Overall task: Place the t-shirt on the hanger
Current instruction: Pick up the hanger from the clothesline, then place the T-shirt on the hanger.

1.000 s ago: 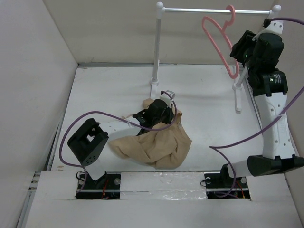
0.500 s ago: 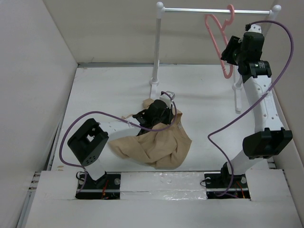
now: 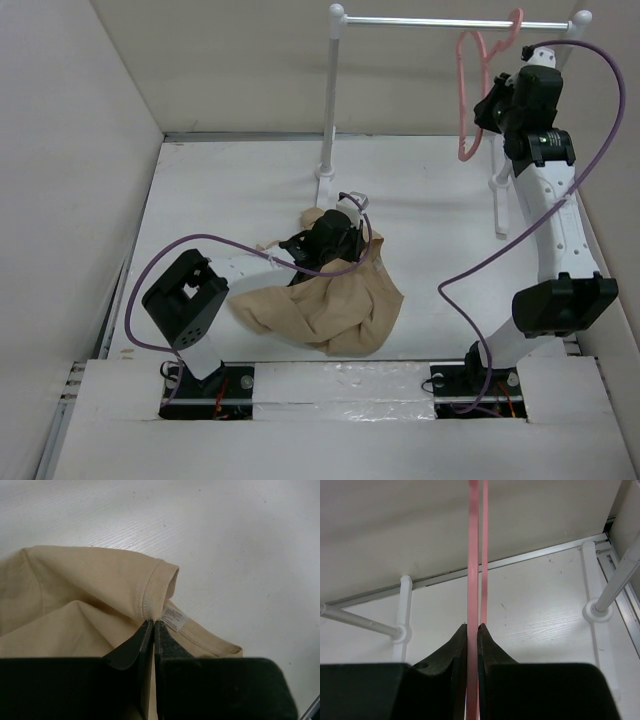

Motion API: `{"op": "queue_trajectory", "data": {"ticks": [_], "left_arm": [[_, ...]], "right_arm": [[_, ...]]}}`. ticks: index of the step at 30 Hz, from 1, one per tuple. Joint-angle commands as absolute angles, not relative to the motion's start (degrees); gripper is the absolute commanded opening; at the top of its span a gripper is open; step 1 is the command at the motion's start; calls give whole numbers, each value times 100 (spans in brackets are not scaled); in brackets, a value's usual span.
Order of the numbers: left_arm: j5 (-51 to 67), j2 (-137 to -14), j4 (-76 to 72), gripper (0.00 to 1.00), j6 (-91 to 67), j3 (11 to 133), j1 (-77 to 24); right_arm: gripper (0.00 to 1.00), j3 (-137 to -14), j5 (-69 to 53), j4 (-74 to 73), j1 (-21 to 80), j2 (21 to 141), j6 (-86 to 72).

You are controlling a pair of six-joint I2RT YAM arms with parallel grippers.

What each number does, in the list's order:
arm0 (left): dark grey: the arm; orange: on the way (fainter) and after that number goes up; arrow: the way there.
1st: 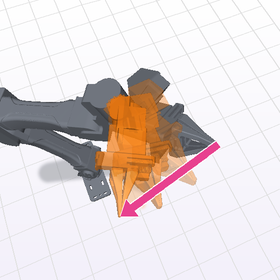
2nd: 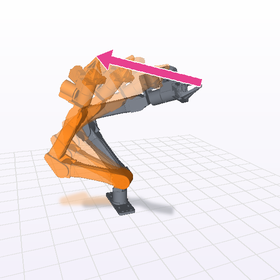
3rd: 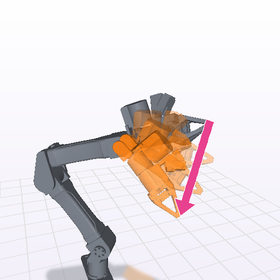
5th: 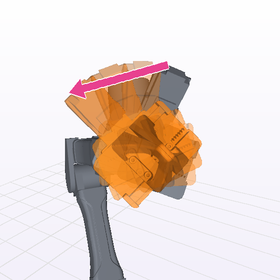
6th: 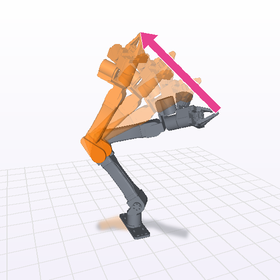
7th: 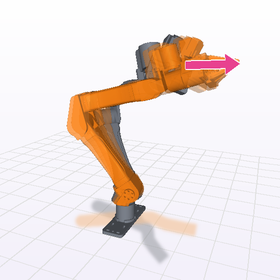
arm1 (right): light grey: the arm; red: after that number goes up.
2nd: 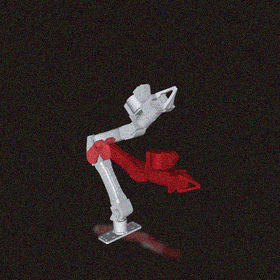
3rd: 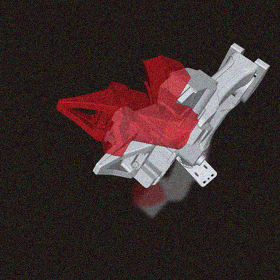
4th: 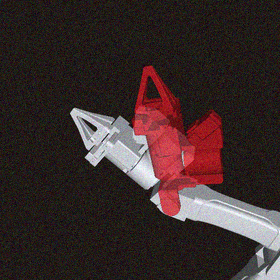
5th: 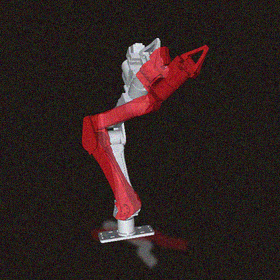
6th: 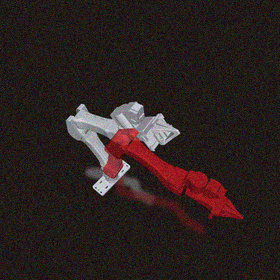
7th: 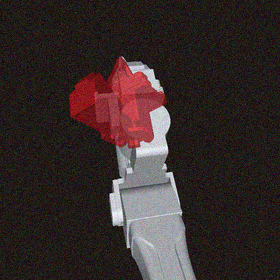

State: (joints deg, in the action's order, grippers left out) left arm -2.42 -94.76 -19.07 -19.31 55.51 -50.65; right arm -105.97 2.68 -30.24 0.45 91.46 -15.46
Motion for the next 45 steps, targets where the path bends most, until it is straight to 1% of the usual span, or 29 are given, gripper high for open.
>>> {"op": "queue_trajectory", "data": {"ticks": [1, 2, 6, 11, 14, 15, 18, 20, 23, 25, 26, 27, 30, 32, 34, 36, 38, 42, 45], "left_arm": [[-264, -9334, -2100, 0, -1854, 5555, -5089], [-272, -9343, -2101, 0, -1854, 5546, -5089], [-281, -9316, -2109, 0, -1854, 5555, -5089], [-264, -9343, -2118, 0, -1863, 5599, -5089], [-281, -9343, -2118, 0, -1863, 5625, -5089], [-290, -9343, -2118, 0, -1881, 5634, -5089], [-395, -9378, -2118, 0, -1916, 5686, -5089], [-474, -9439, -2127, 0, -1942, 5774, -5037], [-230, -9659, -2066, 0, -2074, 5976, -4748], [-176, -9782, -2065, 0, -2135, 6090, -4606], [-80, -9817, -2109, 0, -2205, 6134, -4536], [-36, -9870, -2127, 0, -2232, 6187, -4413], [-26, -10019, -2092, 0, -2276, 6441, -4281], [-26, -10151, -1978, 0, -2241, 6722, -4175], [-35, -10213, -1934, 0, -2232, 6802, -4096], [-26, -10265, -1925, 0, -2267, 6855, -3982], [209, -10292, -1942, 0, -2285, 6917, -3798], [255, -10371, -1811, 0, -2276, 7057, -3551], [360, -10284, -1872, 0, -2268, 7005, -3419]], "right_arm": [[0, -10653, 44, -2322, 35, 8536, -1643], [0, -10548, 44, -2320, 35, 8534, -1644], [0, -9976, 44, -1899, 35, 7833, -1757], [0, -9397, -88, -1969, 35, 7410, -1872], [0, -8616, -62, -1724, 184, 6927, -1960], [0, -8143, -62, -1549, 185, 6795, -1986], [0, -7508, -175, -1363, 535, 6215, -2170], [0, -6858, -220, -1327, 903, 5725, -2223], [0, -5996, -229, -1423, 1326, 5144, -2311], [0, -5574, -70, -1800, 1686, 4415, -2478], [0, -5146, -96, -1950, 1792, 4177, -2592], [0, -4942, -210, -2273, 2002, 3627, -2715], [0, -4255, -386, -2915, 2372, 2754, -3356], [0, -4036, -273, -3277, 2880, 1780, -4022], [0, -4008, -378, -3339, 3013, 1610, -4243], [0, -4217, -317, -3794, 3015, 1678, -4219], [0, -4350, -465, -3902, 3015, 1862, -4123], [0, -4675, -641, -4227, 3076, 2179, -3894], [0, -4939, -423, -4560, 3076, 2364, -3788]]}}
